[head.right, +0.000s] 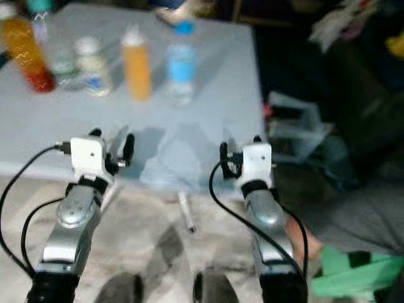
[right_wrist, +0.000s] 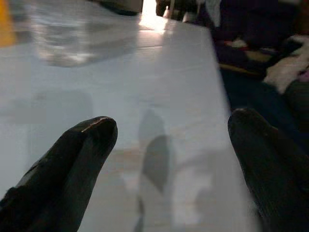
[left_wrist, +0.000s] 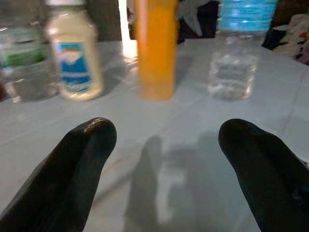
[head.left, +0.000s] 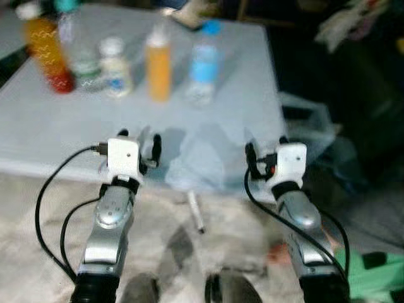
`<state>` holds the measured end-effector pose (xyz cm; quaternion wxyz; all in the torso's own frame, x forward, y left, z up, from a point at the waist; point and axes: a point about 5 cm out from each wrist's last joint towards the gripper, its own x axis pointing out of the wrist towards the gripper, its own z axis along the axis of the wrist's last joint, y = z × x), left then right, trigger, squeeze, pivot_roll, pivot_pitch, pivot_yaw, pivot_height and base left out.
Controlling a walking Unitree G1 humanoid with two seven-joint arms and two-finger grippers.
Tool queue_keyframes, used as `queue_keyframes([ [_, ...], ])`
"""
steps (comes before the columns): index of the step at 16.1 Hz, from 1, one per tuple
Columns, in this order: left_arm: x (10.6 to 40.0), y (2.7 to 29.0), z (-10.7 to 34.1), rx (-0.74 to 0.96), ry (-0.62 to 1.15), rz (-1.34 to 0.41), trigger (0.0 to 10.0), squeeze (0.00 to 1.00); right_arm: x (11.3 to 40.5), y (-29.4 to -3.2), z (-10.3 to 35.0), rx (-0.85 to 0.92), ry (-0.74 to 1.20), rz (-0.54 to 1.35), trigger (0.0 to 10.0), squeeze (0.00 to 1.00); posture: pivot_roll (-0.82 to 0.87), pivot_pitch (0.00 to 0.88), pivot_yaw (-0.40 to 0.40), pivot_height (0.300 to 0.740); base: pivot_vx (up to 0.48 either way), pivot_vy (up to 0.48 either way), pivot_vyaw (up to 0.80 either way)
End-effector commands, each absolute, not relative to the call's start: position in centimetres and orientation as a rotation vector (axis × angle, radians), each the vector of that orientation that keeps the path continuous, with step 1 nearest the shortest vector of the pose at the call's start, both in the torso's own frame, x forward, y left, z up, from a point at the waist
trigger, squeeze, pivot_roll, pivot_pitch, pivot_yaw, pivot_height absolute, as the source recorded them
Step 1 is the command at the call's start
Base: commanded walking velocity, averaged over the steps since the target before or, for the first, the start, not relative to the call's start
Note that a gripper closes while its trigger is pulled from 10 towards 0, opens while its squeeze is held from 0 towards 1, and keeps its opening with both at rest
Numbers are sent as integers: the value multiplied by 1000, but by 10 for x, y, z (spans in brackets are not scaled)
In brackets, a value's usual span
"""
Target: Restocking fridge
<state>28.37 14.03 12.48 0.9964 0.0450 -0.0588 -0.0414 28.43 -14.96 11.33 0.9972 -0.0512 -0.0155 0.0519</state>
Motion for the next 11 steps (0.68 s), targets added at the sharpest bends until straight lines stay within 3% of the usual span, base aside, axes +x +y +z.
queue_keyframes([
  [1,284,139,122,106,-108,-70,10000,0,282,-152,118,-125,-58,113,10000,0,18,127,-97,740,0,0,669],
  [6,285,145,122,123,-107,-49,10000,0,286,-151,123,-141,-88,113,10000,0,19,129,-89,740,0,0,674],
  [11,283,150,128,122,-135,-47,10000,0,284,-156,124,-148,-95,95,10000,0,13,120,-82,740,0,0,0],
])
